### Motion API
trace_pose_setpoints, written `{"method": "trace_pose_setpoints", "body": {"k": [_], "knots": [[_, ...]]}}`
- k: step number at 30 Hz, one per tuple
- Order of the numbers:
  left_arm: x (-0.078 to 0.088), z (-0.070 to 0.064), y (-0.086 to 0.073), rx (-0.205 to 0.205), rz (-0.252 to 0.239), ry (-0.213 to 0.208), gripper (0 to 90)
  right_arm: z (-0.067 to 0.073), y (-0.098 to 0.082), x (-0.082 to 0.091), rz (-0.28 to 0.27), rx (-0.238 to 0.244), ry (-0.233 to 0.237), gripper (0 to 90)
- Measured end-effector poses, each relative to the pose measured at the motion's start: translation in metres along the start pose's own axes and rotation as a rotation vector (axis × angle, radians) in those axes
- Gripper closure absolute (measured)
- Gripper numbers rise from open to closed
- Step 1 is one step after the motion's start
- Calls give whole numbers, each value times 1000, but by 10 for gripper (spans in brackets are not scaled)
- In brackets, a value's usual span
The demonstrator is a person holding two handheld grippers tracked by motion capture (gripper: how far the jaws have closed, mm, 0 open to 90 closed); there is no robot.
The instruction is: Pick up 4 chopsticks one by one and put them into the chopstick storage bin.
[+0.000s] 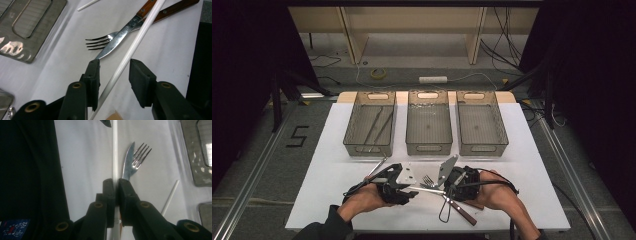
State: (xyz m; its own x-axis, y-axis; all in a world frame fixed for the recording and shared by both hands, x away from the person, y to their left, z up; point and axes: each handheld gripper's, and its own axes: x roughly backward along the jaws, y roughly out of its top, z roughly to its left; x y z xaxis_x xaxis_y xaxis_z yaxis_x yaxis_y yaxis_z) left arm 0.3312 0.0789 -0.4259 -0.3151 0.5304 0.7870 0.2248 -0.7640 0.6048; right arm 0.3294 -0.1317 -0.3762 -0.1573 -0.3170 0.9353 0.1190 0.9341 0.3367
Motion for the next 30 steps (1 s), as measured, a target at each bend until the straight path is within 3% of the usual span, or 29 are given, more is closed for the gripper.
{"method": "trace_pose_setpoints", "body": {"k": [4, 8, 9, 12, 16, 20, 25, 30], "knots": [[2, -1, 0, -36, 9, -17, 714, 1, -1, 0, -2, 5, 5, 851], [5, -4, 2, -78, 22, -38, 751, 1, -3, 1, -4, 48, 13, 849], [4, -6, 2, -84, 18, -43, 759, 1, -3, 2, 2, 41, 22, 849], [5, -9, 2, -114, 39, -79, 791, 0, -6, 2, 2, 77, 29, 840], [2, -16, 3, -134, 48, -128, 847, -6, -10, 3, -31, 36, 18, 788], [1, -9, 1, -76, 69, -81, 852, -13, -15, 12, -125, -59, 0, 612], [5, 2, -5, 11, 60, -32, 852, -18, -23, 27, -242, -166, -42, 489], [11, 13, -9, 86, 32, -1, 852, -20, -36, 29, -279, -242, -88, 419]]}}
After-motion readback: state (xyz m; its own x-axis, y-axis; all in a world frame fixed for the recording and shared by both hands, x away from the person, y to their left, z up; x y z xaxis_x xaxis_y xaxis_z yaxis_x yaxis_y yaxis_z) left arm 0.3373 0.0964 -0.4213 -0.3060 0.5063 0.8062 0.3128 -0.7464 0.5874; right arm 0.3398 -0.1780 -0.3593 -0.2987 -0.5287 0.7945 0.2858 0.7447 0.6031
